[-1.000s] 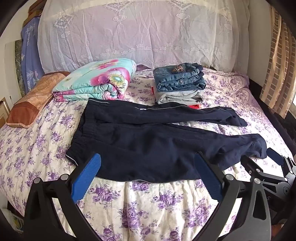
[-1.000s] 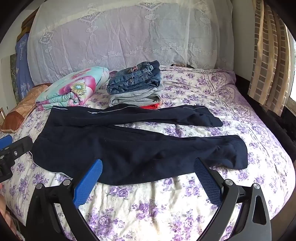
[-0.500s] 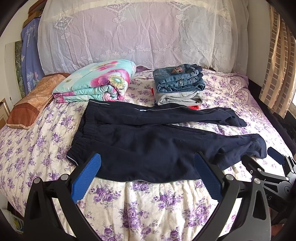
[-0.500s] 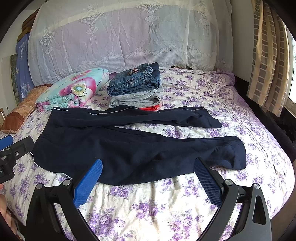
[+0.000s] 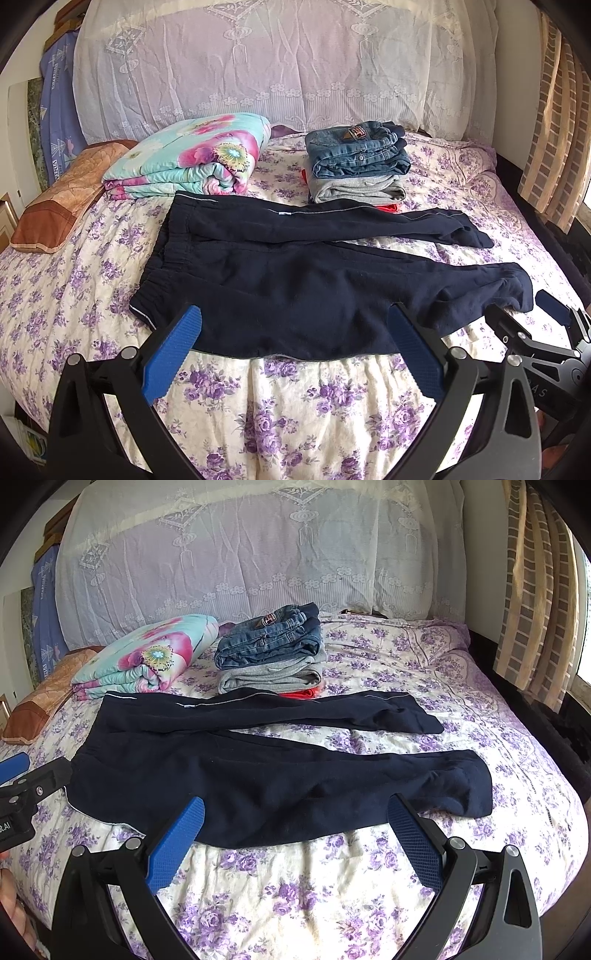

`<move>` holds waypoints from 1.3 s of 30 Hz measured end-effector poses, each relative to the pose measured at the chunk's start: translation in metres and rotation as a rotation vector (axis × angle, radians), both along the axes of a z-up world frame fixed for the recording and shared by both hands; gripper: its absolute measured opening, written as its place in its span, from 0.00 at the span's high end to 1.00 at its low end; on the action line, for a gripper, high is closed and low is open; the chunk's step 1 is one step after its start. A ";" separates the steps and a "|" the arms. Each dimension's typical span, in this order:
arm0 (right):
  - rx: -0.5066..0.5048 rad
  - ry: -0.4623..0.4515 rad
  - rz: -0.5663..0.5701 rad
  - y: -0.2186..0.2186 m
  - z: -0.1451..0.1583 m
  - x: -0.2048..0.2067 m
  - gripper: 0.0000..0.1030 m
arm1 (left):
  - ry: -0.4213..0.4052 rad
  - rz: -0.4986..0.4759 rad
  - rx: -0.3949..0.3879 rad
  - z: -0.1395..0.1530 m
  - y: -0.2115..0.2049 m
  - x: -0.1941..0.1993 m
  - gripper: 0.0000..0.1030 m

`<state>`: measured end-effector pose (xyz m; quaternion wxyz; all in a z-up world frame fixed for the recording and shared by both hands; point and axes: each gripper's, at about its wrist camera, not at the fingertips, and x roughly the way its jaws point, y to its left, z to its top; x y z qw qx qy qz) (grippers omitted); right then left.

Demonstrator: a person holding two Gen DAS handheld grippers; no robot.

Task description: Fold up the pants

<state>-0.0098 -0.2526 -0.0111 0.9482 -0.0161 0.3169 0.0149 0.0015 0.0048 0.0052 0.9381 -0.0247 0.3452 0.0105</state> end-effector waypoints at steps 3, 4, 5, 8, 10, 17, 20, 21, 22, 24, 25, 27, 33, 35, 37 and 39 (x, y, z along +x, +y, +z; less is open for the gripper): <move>-0.001 0.003 -0.001 0.000 -0.001 0.001 0.03 | 0.002 0.003 -0.002 -0.003 0.001 0.000 0.05; 0.000 0.002 0.000 0.000 -0.001 0.001 0.03 | 0.002 0.004 -0.002 -0.005 0.000 0.000 0.05; 0.000 0.002 0.000 0.000 -0.001 0.001 0.03 | 0.002 0.004 -0.003 -0.005 0.001 -0.001 0.05; -0.001 0.003 0.000 0.001 -0.001 0.002 0.03 | 0.001 0.003 -0.001 -0.005 0.001 -0.001 0.05; -0.001 0.003 0.000 0.000 -0.001 0.001 0.03 | 0.000 0.002 -0.002 -0.005 0.001 -0.001 0.05; -0.005 0.001 -0.001 0.001 -0.001 0.001 0.03 | 0.000 0.003 -0.001 -0.005 0.001 0.000 0.05; -0.004 0.001 0.000 0.001 -0.001 0.001 0.03 | 0.000 0.003 -0.001 -0.005 0.001 -0.001 0.05; -0.005 0.001 0.001 0.001 -0.001 0.000 0.03 | 0.000 0.004 -0.001 -0.005 0.001 0.000 0.05; -0.004 0.003 0.001 0.001 -0.001 0.002 0.03 | 0.001 0.004 -0.001 -0.005 0.001 0.000 0.05; -0.005 0.003 0.001 0.002 -0.001 0.002 0.03 | -0.001 0.003 -0.003 -0.005 0.001 -0.001 0.05; -0.006 0.003 0.001 0.002 -0.001 0.001 0.03 | -0.002 0.003 -0.002 -0.005 0.001 -0.001 0.05; -0.005 0.003 0.001 0.002 -0.001 0.001 0.03 | -0.002 0.002 -0.001 -0.005 0.001 -0.001 0.05; -0.008 0.004 0.003 0.003 -0.001 0.002 0.03 | -0.001 0.002 -0.002 -0.006 0.001 -0.001 0.05; -0.008 0.004 0.002 0.003 -0.001 0.002 0.03 | -0.002 0.002 -0.002 -0.006 0.001 -0.001 0.05; -0.008 0.004 0.002 0.003 -0.001 0.002 0.03 | -0.003 0.003 -0.001 -0.006 0.000 -0.001 0.05; -0.009 0.004 0.003 0.003 -0.001 0.002 0.03 | -0.001 0.003 -0.002 -0.006 0.001 -0.001 0.05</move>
